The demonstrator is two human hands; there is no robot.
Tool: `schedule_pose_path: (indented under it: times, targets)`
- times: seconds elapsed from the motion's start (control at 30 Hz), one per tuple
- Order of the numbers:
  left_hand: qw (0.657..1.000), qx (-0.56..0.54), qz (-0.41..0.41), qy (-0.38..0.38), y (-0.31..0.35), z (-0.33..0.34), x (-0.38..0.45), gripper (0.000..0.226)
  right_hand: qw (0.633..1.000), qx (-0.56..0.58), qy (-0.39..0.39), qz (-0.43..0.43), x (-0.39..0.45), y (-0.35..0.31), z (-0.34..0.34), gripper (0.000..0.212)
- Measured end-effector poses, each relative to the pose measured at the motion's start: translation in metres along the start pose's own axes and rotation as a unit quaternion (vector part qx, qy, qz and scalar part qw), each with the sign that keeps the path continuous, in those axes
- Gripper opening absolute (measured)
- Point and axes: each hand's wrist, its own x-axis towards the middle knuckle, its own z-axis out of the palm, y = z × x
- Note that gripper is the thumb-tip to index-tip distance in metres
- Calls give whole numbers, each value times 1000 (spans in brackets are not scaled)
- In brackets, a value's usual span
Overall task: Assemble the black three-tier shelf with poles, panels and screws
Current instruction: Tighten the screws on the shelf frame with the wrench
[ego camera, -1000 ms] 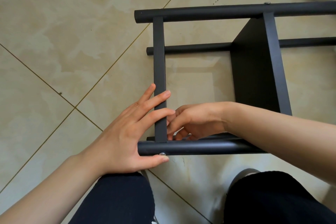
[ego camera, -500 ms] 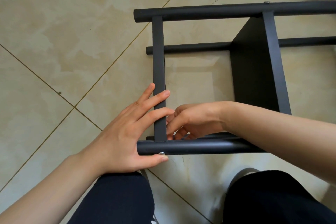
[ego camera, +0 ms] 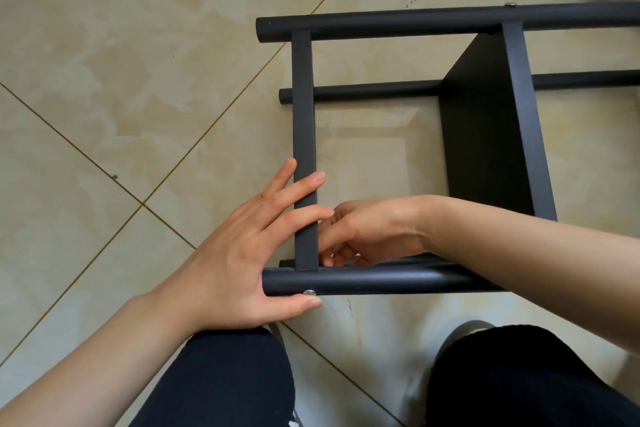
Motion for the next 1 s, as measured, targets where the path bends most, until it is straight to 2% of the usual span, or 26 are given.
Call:
schedule_pose_path:
  times: [0.23, 0.37, 0.47, 0.57, 0.7, 0.8, 1.0]
  targets:
    - [1000, 4, 1, 0, -1, 0, 0, 82, 1000, 8, -19, -10, -2, 1, -3, 10]
    - [1000, 3, 2, 1, -1, 1, 0, 81, 1000, 3, -13, 3, -1, -1, -3, 25]
    - [1000, 0, 2, 3, -1, 1, 0, 81, 1000, 1, -10, 10, -1, -2, -1, 19]
    - [1000, 1, -1, 2, -1, 1, 0, 81, 999, -30, 16, 1, -3, -3, 1, 12]
    - [1000, -3, -12, 2, 1, 0, -2, 82, 998, -49, 42, -7, -9, -4, 6, 23]
    - [999, -15, -34, -10, 4, -2, -2, 85, 996, -58, 63, -29, -16, -2, 9, 16]
    - [992, -94, -89, -8, 11, -3, -7, 92, 987, -103, 107, -64, -40, 1, 18, 15]
